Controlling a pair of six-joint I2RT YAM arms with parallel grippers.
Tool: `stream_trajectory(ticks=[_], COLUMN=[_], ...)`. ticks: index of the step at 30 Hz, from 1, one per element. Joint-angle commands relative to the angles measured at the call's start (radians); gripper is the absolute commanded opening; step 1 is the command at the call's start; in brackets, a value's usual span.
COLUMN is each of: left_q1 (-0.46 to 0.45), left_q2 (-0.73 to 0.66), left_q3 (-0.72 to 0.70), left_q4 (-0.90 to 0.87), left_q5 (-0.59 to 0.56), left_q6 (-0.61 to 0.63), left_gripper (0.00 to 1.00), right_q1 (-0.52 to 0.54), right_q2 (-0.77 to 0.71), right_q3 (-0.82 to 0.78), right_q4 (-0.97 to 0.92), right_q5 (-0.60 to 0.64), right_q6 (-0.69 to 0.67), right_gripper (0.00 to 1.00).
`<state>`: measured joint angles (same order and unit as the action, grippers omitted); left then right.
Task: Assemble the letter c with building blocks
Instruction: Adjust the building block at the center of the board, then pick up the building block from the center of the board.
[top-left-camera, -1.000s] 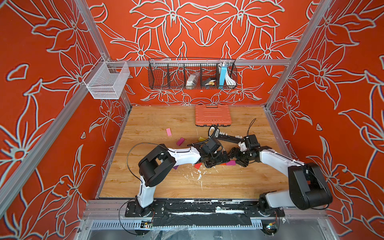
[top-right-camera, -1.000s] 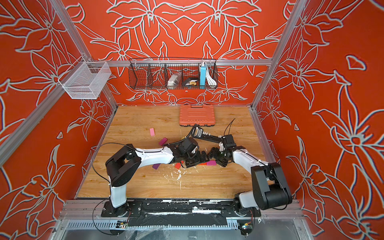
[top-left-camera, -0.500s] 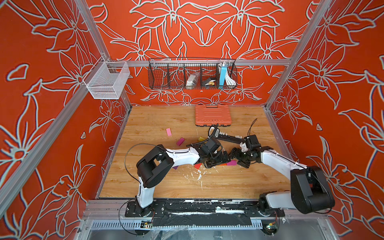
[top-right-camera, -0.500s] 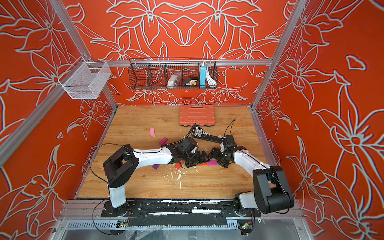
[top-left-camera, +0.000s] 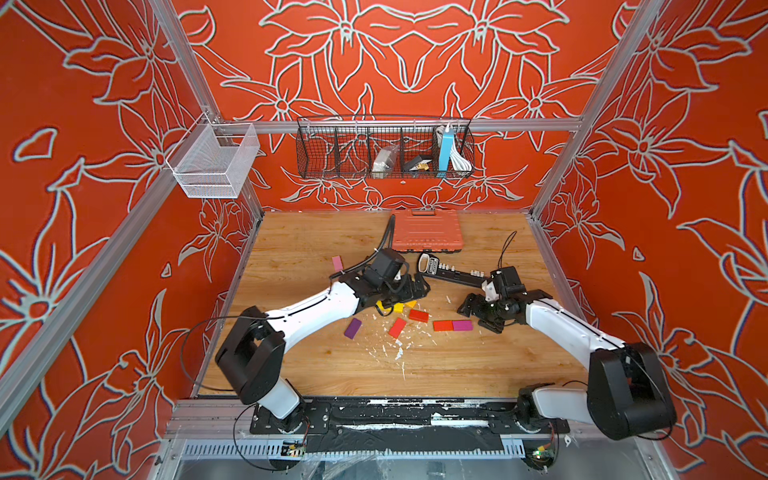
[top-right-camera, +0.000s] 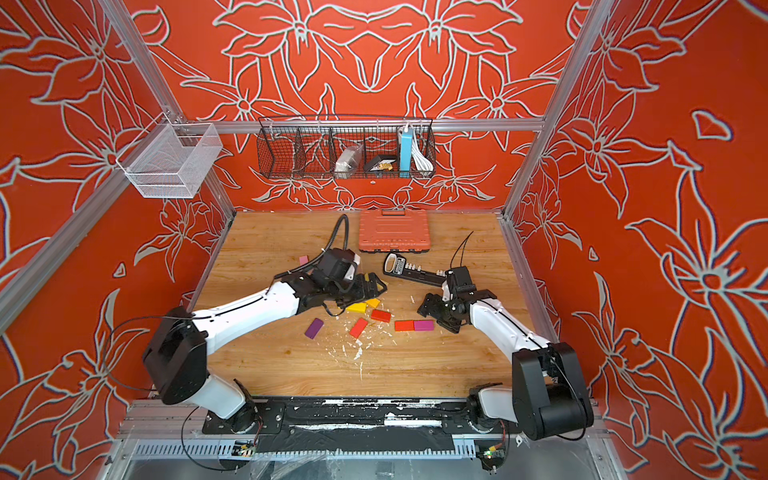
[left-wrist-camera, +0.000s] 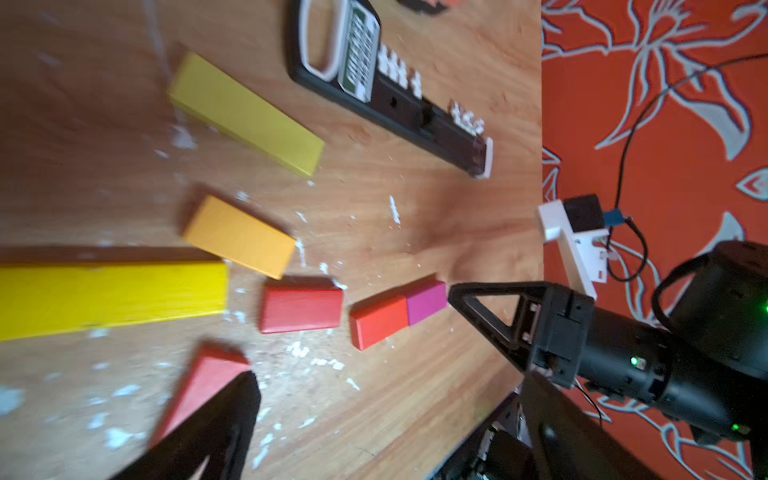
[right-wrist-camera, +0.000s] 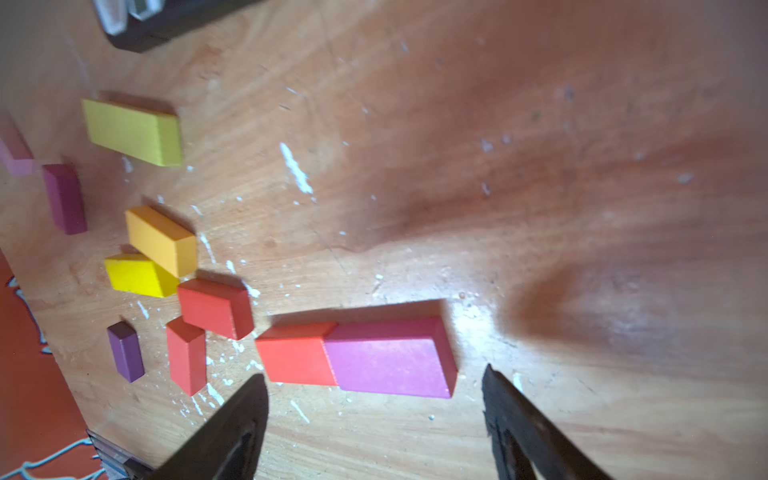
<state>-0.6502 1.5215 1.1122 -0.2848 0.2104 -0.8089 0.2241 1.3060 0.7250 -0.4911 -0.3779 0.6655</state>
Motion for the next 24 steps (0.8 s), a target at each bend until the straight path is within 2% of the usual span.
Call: stream_trajectory(ticks=[1,7,15,24], left_q1=[0.071,0.215,0.365,0.451], left_q2=[-0.057,-0.140,-0.211,-0.228], left_q3=[-0.041,-0.122,-0.203,-0.272], left_q4=[-0.161,-0.185,-0.183,-0.136], left_q5=[-0.062,-0.011,0.100,0.205], left_q6=[0.093,0.119,0.160,0.161], left_gripper=[0.98,0.98,0.98,0.98], right_q1=[0.010,0.110,0.282,0.363], right_q2=[0.004,0.123,0.386,0.627], right_q3=[0.081,0.284,0.591,0.851], right_q4=[-0.049,-0.119,-0.204,-0.291], right_q5=[0.031,0.109,0.223,0.267], right_q6=[-0.091,-0.189,-0.322,-0.502], right_gripper=[0.81,0.80,0.77,0.73])
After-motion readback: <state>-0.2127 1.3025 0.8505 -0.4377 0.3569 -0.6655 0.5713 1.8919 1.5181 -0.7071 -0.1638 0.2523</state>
